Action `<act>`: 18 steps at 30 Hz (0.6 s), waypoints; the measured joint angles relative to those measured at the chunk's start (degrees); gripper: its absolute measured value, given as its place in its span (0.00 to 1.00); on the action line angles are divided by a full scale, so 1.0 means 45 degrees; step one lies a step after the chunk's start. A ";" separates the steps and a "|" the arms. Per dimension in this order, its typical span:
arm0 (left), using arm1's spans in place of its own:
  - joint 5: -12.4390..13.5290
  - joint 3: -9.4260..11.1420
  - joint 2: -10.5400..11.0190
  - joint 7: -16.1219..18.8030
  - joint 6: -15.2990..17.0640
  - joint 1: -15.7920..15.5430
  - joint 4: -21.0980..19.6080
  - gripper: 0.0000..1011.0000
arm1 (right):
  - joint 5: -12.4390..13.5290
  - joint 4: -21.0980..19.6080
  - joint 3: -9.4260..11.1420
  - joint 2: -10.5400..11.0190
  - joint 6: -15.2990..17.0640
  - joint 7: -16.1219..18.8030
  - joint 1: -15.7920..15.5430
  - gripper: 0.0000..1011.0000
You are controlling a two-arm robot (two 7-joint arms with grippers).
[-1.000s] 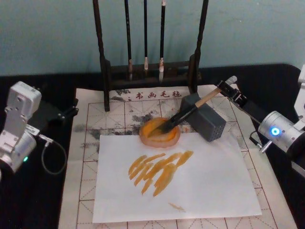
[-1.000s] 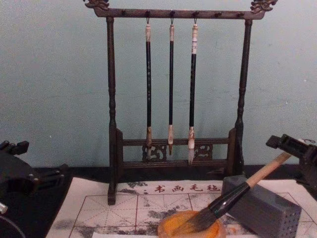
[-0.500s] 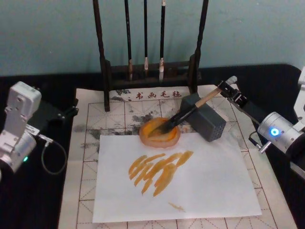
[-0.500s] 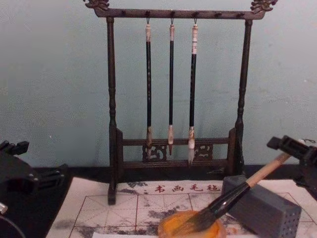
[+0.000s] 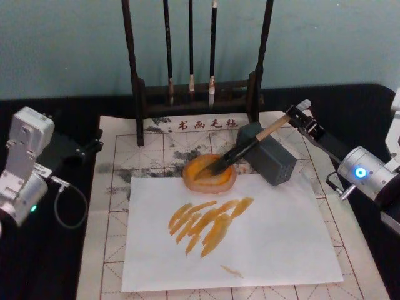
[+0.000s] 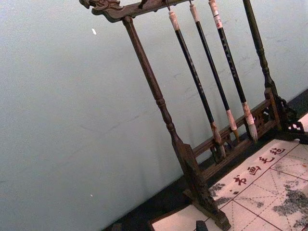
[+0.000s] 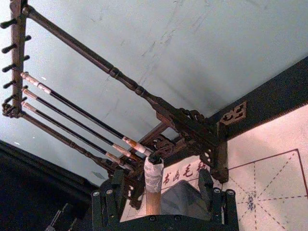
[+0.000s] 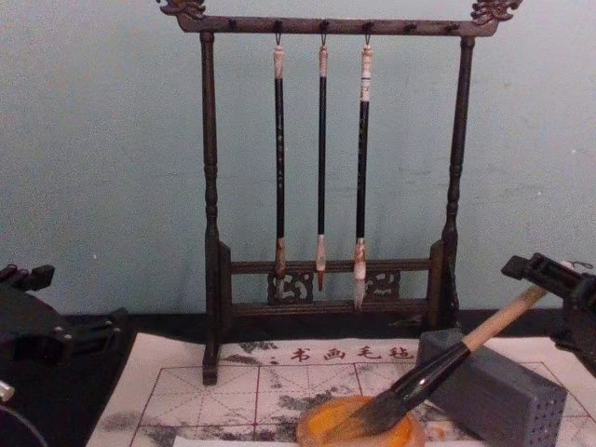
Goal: Pick up the brush from the inkstone, write on the paper, then place the brush back to its original position.
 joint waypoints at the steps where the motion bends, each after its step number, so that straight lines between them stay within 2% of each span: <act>1: 0.0000 0.0000 0.0000 0.0000 0.0001 0.0000 0.0001 0.99 | -0.0003 -0.0002 0.0002 0.0000 -0.0001 0.0000 -0.0001 0.99; 18: 0.0000 0.0000 0.0000 0.0000 0.0000 0.0000 0.0000 0.99 | -0.0062 -0.0034 0.0022 -0.0002 -0.0010 -0.0019 -0.0019 0.99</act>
